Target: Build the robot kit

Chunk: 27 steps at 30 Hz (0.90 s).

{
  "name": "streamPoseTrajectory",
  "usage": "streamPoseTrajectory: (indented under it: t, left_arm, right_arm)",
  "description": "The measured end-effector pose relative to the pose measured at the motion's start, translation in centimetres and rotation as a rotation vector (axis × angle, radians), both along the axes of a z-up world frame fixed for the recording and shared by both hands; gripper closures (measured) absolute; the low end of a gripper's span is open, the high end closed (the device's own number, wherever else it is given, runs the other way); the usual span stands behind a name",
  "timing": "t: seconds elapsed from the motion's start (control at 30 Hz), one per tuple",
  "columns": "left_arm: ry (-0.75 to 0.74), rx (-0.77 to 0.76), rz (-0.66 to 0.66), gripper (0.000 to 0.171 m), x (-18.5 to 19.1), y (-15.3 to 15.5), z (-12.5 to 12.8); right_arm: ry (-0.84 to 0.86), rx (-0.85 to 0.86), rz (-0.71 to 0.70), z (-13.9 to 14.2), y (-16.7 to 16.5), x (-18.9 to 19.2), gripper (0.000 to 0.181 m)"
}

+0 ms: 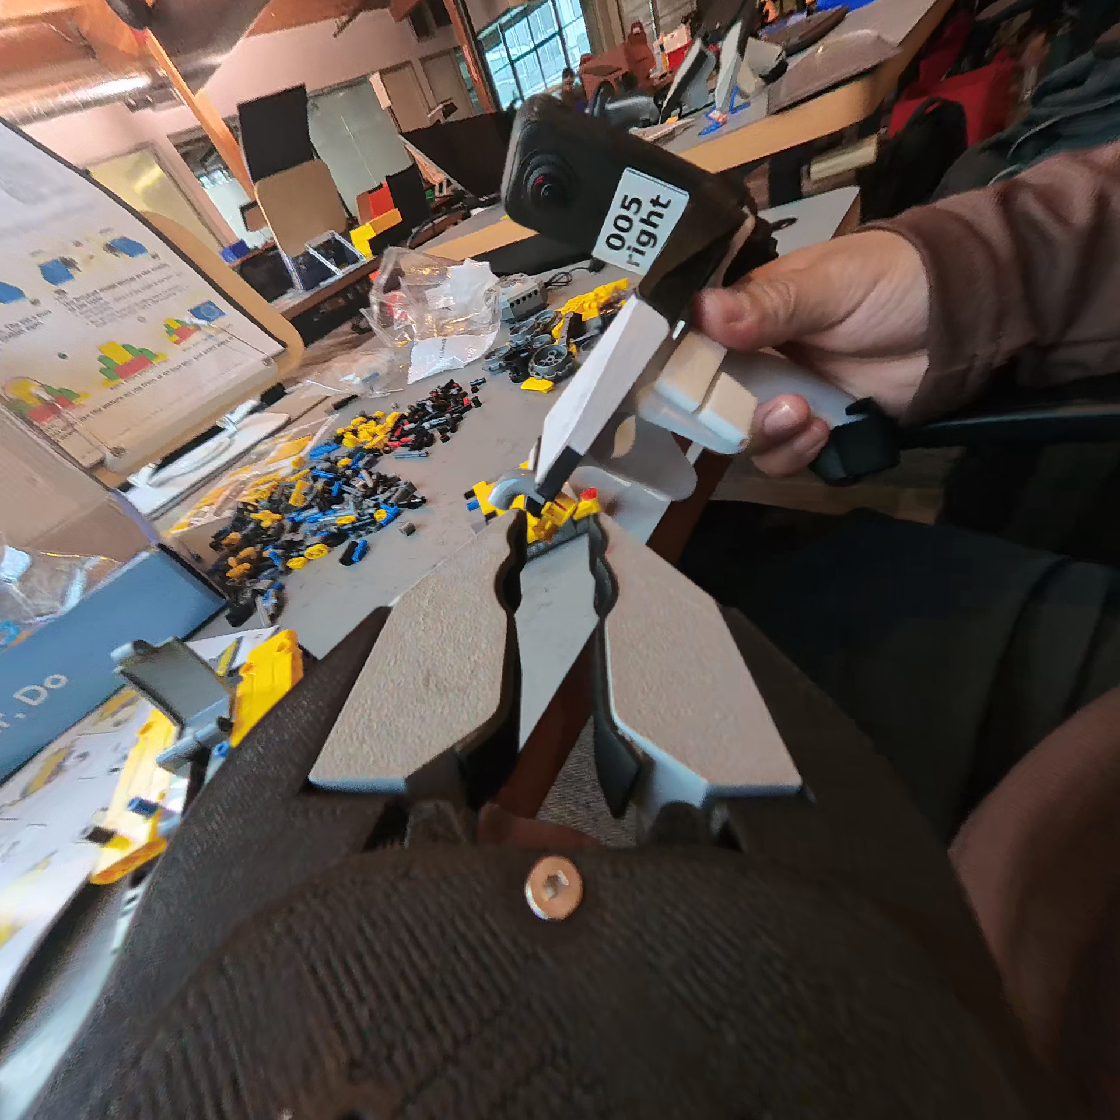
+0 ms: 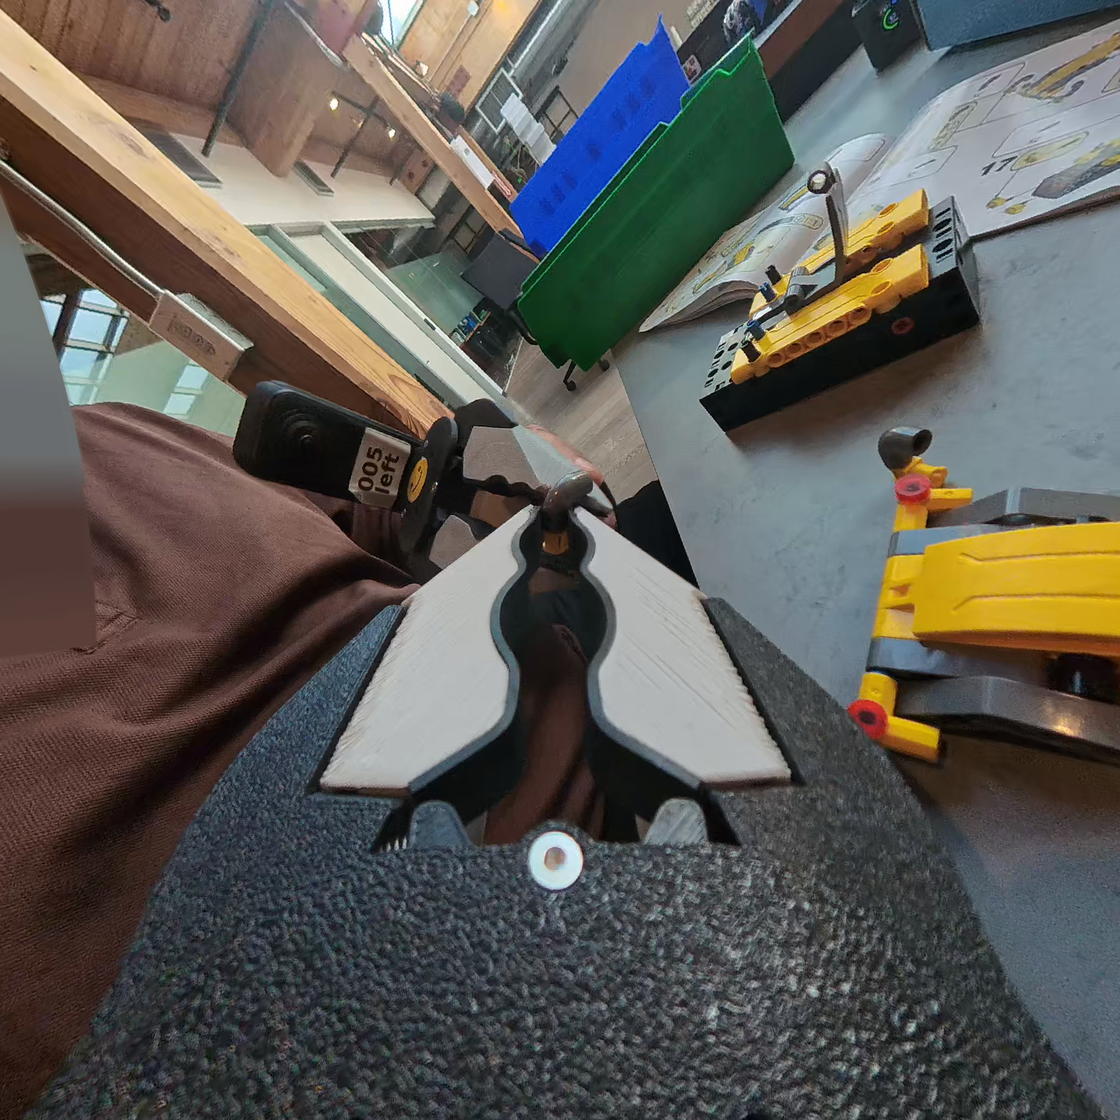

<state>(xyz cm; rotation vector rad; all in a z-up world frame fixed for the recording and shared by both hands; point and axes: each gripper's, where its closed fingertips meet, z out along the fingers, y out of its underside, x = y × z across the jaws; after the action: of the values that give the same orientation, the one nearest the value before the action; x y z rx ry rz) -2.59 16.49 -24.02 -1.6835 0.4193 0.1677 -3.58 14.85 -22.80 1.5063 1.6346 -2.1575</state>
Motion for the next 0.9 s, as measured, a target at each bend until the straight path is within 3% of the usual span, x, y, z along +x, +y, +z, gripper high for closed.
streamPoseTrajectory:
  t: [0.27,0.43,0.57,0.9]
  left_arm:
    - [-0.204,-0.021,0.019,0.147,-0.9,0.1,0.8]
    - [-0.171,-0.03,0.037,0.144,-1.5,0.1,0.2]
    - [-0.168,-0.035,0.047,0.144,-2.1,0.1,-0.3]
    - [-0.137,-0.059,0.028,0.144,-2.5,0.0,-1.6]
  right_arm:
    - [0.11,0.094,-0.131,1.4,0.7,-1.1,0.173]
    - [0.209,0.238,-0.246,2.3,1.4,-1.4,0.173]
    - [0.228,0.379,-0.399,2.3,4.1,-1.6,0.173]
    - [0.175,0.369,-0.515,1.7,8.3,-1.7,0.173]
